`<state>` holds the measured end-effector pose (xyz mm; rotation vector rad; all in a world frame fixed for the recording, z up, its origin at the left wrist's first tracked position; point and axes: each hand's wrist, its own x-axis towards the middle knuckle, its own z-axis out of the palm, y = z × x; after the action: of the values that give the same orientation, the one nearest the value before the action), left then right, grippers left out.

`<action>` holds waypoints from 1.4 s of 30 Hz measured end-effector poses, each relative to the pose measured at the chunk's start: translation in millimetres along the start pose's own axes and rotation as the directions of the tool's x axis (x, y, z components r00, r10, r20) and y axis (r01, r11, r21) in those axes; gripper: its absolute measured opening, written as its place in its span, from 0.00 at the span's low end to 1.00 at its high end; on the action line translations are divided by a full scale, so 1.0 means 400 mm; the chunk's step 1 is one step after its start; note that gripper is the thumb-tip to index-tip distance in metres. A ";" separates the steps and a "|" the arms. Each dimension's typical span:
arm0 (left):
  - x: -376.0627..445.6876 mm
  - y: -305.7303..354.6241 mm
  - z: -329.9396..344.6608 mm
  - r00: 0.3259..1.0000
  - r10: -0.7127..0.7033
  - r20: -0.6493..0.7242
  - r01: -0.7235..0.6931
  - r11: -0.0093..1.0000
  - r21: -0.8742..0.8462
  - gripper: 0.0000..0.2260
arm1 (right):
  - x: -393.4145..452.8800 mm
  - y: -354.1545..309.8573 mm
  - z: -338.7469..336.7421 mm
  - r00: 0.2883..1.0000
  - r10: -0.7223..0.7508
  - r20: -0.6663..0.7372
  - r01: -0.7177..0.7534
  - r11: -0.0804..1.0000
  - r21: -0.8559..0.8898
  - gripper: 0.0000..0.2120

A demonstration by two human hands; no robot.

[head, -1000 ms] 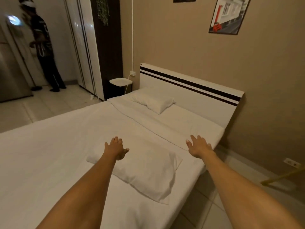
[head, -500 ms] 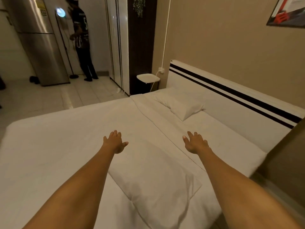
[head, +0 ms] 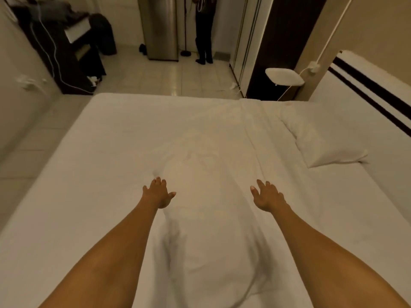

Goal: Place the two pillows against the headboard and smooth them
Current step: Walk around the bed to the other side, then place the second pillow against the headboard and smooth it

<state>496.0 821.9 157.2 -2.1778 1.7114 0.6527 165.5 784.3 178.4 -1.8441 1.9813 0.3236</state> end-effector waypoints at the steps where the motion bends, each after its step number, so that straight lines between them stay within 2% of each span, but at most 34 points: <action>1: 0.002 0.012 0.027 1.000 -0.021 0.017 0.022 1.000 -0.021 0.33 | 0.025 0.011 0.016 1.000 -0.022 0.020 0.023 1.000 -0.008 0.29; 7: 0.030 0.048 0.182 0.985 -0.129 0.113 0.146 0.976 -0.163 0.33 | 0.156 0.051 0.133 0.983 -0.096 0.158 0.097 0.995 0.001 0.30; 11: 0.082 0.058 0.285 0.973 -0.175 0.151 0.209 0.945 -0.252 0.33 | 0.242 0.072 0.210 0.979 -0.117 0.170 0.109 0.993 0.055 0.30; 14: 0.144 0.072 0.359 0.965 -0.203 0.167 0.250 0.906 -0.341 0.34 | 0.312 0.089 0.289 0.978 -0.092 0.185 0.064 0.986 0.155 0.32; 20: 0.295 0.083 0.516 0.920 -0.301 0.252 0.391 0.651 -0.650 0.37 | 0.466 0.121 0.449 0.965 -0.001 0.261 -0.108 0.909 0.403 0.34; 23: 0.345 0.092 0.560 0.889 -0.346 0.300 0.450 0.534 -0.716 0.38 | 0.522 0.136 0.515 0.958 0.036 0.284 -0.167 0.876 0.452 0.34; 29: 0.397 0.100 0.619 0.864 -0.412 0.289 0.443 0.349 -0.826 0.42 | 0.583 0.133 0.590 0.962 0.080 0.261 -0.221 0.792 0.569 0.35; 32: 0.405 0.089 0.631 0.847 -0.430 0.313 0.443 0.246 -0.862 0.50 | 0.600 0.137 0.593 0.962 0.122 0.244 -0.255 0.720 0.645 0.42; 34: 0.409 0.091 0.632 0.834 -0.444 0.328 0.446 0.192 -0.874 0.49 | 0.608 0.150 0.589 0.949 0.144 0.281 -0.305 0.652 0.694 0.46; 38: 0.397 0.084 0.617 0.812 -0.421 0.403 0.470 0.064 -0.880 0.46 | 0.616 0.161 0.562 0.919 0.106 0.379 -0.373 0.542 0.753 0.40; 40: 0.382 0.075 0.599 0.815 -0.356 0.456 0.484 -0.014 -0.875 0.42 | 0.616 0.160 0.539 0.914 0.090 0.395 -0.380 0.528 0.759 0.37; 42: 0.366 0.074 0.587 0.815 -0.339 0.470 0.486 -0.039 -0.873 0.40 | 0.607 0.159 0.518 0.917 0.091 0.388 -0.376 0.525 0.764 0.35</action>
<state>455.6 808.1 -117.8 -3.0674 0.1084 2.1324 122.1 664.3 -120.9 -0.8380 1.6937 -0.2443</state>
